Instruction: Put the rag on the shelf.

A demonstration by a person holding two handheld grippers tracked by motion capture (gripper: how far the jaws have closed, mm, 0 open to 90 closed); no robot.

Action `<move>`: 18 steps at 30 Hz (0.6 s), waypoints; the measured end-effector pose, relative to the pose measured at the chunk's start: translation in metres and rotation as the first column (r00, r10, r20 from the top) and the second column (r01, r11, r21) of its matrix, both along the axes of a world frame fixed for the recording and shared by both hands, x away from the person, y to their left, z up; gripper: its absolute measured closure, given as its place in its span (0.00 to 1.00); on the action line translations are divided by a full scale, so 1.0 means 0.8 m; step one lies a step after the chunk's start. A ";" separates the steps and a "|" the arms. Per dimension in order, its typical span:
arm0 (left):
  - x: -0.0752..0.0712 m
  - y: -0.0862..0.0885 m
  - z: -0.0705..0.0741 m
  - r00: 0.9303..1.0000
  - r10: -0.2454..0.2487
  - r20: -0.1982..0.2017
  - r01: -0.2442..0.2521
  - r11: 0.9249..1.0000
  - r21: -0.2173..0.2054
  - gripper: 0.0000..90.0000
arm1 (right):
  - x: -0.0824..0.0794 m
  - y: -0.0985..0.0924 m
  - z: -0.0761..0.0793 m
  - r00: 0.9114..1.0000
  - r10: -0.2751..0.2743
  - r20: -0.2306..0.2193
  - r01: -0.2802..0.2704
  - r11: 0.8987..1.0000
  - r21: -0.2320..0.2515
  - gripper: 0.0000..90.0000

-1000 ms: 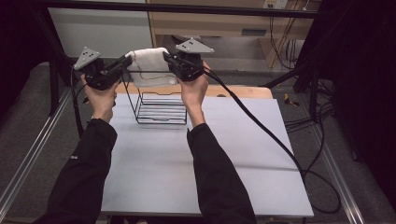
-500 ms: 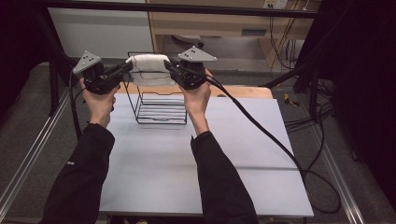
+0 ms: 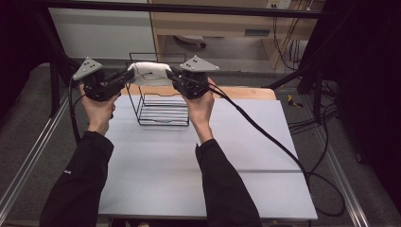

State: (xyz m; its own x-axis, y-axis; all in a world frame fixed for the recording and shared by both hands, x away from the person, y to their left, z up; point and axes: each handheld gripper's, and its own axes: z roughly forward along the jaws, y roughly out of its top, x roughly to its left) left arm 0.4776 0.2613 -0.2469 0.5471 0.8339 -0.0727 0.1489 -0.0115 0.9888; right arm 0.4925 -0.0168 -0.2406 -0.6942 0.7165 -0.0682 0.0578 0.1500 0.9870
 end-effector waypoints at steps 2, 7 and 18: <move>-0.001 0.000 0.002 1.000 0.000 -0.007 0.000 1.000 -0.001 0.86 | 0.000 0.000 -0.002 1.000 0.001 -0.001 -0.001 1.000 -0.003 0.89; -0.006 0.005 0.012 1.000 0.007 -0.025 -0.007 1.000 0.005 0.82 | -0.002 -0.001 -0.005 1.000 0.004 0.000 -0.004 1.000 -0.015 0.89; -0.001 0.002 0.054 0.999 0.036 -0.027 -0.036 0.999 0.002 0.91 | -0.005 0.001 -0.010 1.000 0.011 0.014 -0.010 0.999 -0.035 0.89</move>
